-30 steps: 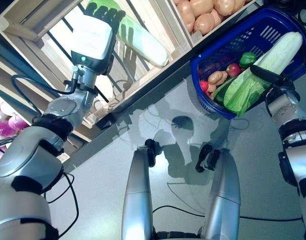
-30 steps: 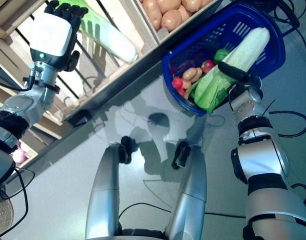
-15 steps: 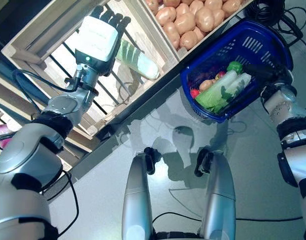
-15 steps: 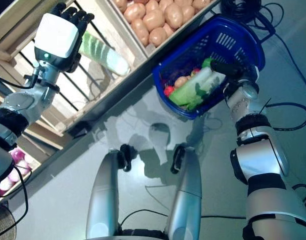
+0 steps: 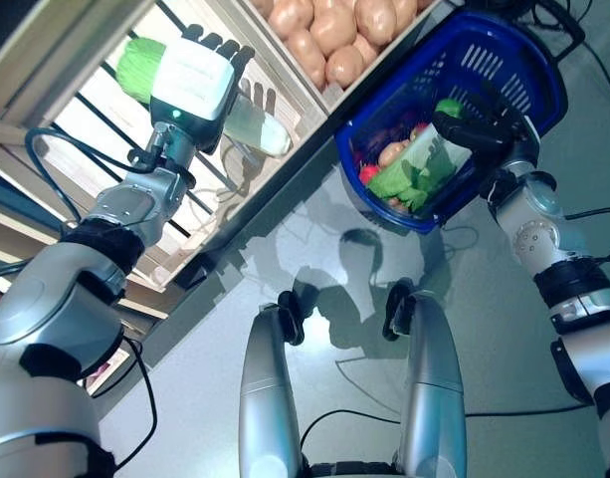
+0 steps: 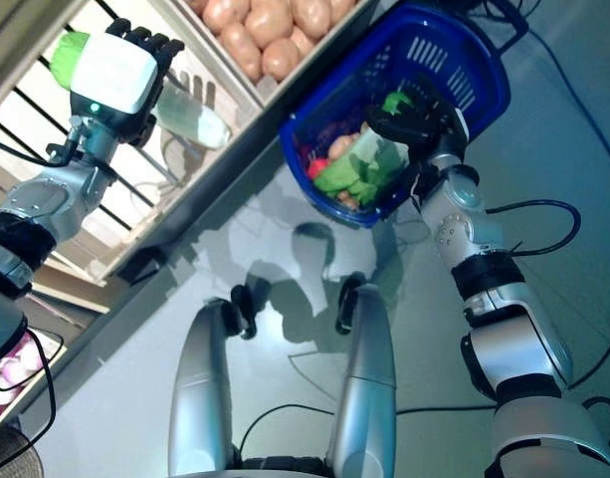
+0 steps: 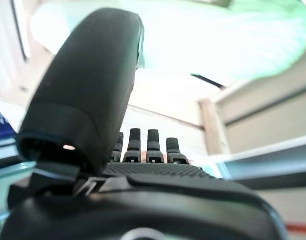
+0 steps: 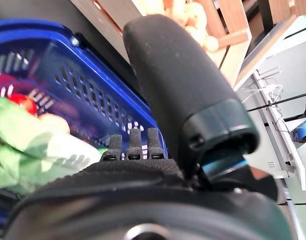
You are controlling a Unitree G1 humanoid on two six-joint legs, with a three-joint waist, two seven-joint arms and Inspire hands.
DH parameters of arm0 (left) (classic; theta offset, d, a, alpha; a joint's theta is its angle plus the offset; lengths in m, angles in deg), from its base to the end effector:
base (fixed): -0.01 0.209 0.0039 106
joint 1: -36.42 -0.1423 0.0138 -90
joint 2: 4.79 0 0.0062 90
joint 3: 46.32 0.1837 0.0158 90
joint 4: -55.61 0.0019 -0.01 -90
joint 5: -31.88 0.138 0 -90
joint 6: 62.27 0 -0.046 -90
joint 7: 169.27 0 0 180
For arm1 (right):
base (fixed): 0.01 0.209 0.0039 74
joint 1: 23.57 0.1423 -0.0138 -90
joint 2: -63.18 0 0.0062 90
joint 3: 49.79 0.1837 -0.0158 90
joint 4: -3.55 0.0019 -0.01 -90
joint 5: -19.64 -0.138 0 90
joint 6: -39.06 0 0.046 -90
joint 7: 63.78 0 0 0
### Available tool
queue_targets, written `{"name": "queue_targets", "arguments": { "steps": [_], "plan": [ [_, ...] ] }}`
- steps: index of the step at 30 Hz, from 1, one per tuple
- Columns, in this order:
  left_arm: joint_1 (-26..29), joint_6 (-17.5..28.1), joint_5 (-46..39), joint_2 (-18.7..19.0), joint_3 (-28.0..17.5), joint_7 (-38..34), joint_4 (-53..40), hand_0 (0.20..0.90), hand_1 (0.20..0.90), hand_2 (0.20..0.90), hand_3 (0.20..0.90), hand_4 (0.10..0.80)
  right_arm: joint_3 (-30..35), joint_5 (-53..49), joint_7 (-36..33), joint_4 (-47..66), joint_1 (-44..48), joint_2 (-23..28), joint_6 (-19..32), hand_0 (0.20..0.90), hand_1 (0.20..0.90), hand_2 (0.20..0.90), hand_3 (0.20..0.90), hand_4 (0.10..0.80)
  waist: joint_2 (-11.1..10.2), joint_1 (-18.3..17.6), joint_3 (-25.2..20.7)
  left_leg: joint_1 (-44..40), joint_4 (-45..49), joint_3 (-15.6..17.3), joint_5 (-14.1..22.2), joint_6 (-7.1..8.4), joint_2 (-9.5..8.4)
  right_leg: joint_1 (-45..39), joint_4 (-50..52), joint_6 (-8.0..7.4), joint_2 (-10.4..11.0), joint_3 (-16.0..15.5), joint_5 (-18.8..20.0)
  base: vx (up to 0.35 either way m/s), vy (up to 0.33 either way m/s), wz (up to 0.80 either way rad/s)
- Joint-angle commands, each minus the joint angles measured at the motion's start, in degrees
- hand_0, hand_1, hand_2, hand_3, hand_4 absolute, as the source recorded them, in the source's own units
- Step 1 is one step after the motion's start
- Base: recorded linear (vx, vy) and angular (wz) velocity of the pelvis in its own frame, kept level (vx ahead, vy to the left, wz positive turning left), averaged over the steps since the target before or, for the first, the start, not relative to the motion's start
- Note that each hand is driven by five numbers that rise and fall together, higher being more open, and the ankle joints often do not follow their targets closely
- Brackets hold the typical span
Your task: Put vegetables into the basket
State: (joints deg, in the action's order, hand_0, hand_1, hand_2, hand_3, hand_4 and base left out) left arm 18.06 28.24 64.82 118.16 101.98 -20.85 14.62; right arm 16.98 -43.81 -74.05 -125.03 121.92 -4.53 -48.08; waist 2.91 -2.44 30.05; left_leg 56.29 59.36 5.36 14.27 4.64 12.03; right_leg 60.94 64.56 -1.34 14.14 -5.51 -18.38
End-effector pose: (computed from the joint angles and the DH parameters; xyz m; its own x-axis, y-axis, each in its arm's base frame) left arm 0.3539 0.2376 0.2323 0.8294 -0.2641 0.4924 -0.5552 -0.2907 0.7792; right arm 0.3452 -0.2196 0.2086 0.9808 -0.0839 0.1759 0.0297 0.9564 0.2905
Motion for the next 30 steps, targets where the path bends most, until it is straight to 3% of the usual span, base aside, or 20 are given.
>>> {"name": "queue_targets", "arguments": {
  "steps": [1,16,30],
  "plan": [
    [8.7,-4.2,-0.6,5.2,-1.4,0.0,-0.7,0.9,0.9,0.9,0.9,0.8,3.9,-1.4,0.2,4.3,0.4,2.5,7.3,0.9,0.9,0.9,0.9,0.8,-0.6,-1.9,-0.3,-1.8,0.6,-0.1,5.2,0.97,2.02,-3.3,-5.4,-2.3,2.5,1.7,3.7,-0.059,0.053,-0.08],
    [8.9,-5.4,-0.5,0.4,-0.9,10.5,2.0,0.9,0.9,0.9,0.9,0.8,7.2,-1.7,-1.0,8.1,-2.5,1.2,9.3,0.9,0.9,0.9,0.9,0.8,-1.9,-2.4,-0.3,8.7,3.7,-1.6,5.2,0.08,1.81,6.2,-4.2,-4.01,3.5,1.2,5.7,-0.036,0.002,-0.02],
    [12.7,-9.2,-0.4,-1.1,-1.8,10.0,7.4,0.9,0.9,0.9,0.9,0.8,9.0,-1.8,-0.3,7.5,0.2,1.4,10.9,0.9,0.9,0.9,0.9,0.8,-2.6,-2.3,-0.3,14.7,5.9,-2.5,4.6,-0.7,1.2,11.0,-2.4,-4.28,3.2,0.9,6.0,-0.017,-0.009,-0.01]
  ]
}}
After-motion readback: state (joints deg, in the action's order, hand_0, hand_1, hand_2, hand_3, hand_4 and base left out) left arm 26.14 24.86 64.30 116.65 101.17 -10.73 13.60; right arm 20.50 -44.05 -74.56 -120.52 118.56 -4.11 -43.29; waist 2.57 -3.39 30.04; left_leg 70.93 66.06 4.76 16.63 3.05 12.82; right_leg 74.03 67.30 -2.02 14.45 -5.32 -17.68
